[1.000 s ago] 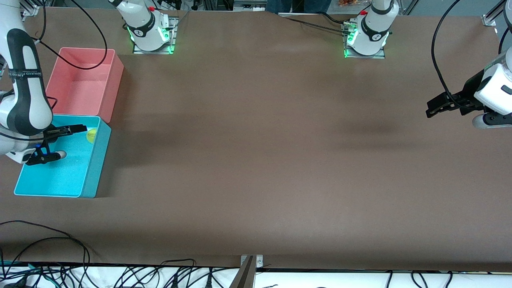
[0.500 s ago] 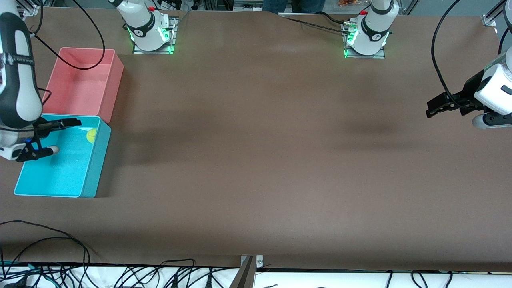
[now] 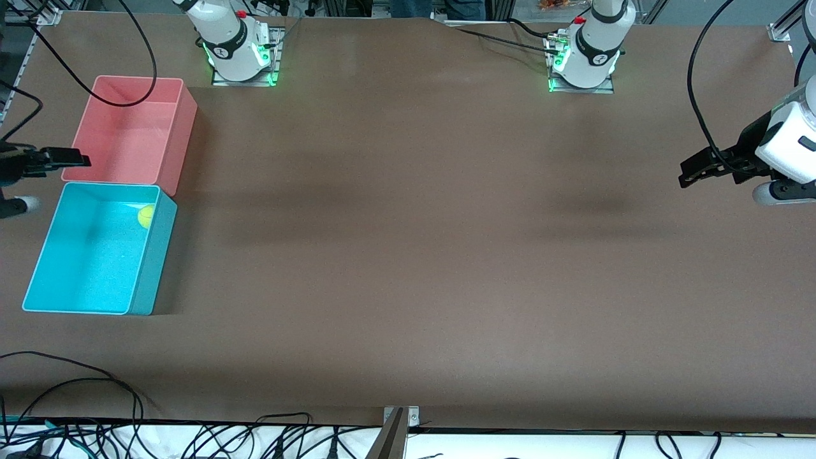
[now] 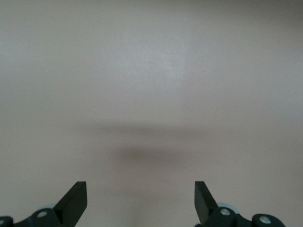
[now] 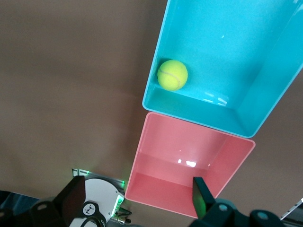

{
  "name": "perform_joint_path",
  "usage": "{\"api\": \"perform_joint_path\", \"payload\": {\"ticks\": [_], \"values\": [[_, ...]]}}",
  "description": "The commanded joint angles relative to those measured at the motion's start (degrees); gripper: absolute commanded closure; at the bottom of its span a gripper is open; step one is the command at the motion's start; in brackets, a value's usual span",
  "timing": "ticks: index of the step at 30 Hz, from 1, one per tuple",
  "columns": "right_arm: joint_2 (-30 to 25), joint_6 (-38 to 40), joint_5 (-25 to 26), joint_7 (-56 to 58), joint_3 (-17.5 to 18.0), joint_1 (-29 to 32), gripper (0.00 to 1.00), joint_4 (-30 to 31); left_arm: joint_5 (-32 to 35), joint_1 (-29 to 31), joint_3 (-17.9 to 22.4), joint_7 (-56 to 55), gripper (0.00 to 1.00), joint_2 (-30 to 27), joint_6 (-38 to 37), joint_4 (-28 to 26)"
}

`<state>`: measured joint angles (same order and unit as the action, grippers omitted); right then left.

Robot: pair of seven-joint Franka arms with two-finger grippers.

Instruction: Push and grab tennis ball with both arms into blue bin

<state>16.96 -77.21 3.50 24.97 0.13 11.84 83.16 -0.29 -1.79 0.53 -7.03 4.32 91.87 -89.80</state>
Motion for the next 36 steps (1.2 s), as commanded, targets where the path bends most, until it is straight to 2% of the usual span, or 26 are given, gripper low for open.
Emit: {"api": "perform_joint_path", "payload": {"ticks": [1, 6, 13, 17, 23, 27, 31, 36], "values": [[0.0, 1.97, -1.13, 2.1, 0.75, -0.67, 0.0, -3.78, 1.0, -0.15, -0.01, 1.06, 0.0, -0.02, -0.46, 0.16], [0.0, 4.0, 4.32, 1.49, 2.07, -5.33, 0.0, -6.61, 1.0, -0.15, -0.01, 1.06, 0.0, -0.02, -0.46, 0.15], [0.09, 3.21, 4.15, 1.4, 1.89, -6.39, 0.0, -8.36, 1.0, -0.15, -0.01, 0.97, 0.0, -0.02, -0.46, 0.15], [-0.61, 0.05, 2.74, -0.17, 1.63, -6.39, 0.0, -8.45, 1.0, -0.15, -0.09, 1.06, 0.0, -0.02, -0.46, 0.16], [-3.95, -2.33, 2.39, -2.03, 1.19, -6.65, 0.0, -5.21, 1.0, -0.15, -0.09, 1.06, 0.0, -0.02, -0.46, 0.15], [-8.95, -3.83, 2.48, -4.47, 0.93, -8.24, 0.0, 0.5, 1.0, -0.15, -0.09, 0.97, 0.0, -0.02, -0.46, 0.15], [-12.03, -2.77, 2.22, -11.33, -2.14, -11.3, 0.0, 2.88, 1.0, -0.15, -0.09, 0.97, 0.0, -0.02, -0.46, 0.15], [-15.55, -4.0, 1.69, -13.89, -2.24, -12.81, 0.0, 6.57, 1.0, -0.15, -0.09, 1.06, 0.0, -0.02, -0.46, 0.15]]}}
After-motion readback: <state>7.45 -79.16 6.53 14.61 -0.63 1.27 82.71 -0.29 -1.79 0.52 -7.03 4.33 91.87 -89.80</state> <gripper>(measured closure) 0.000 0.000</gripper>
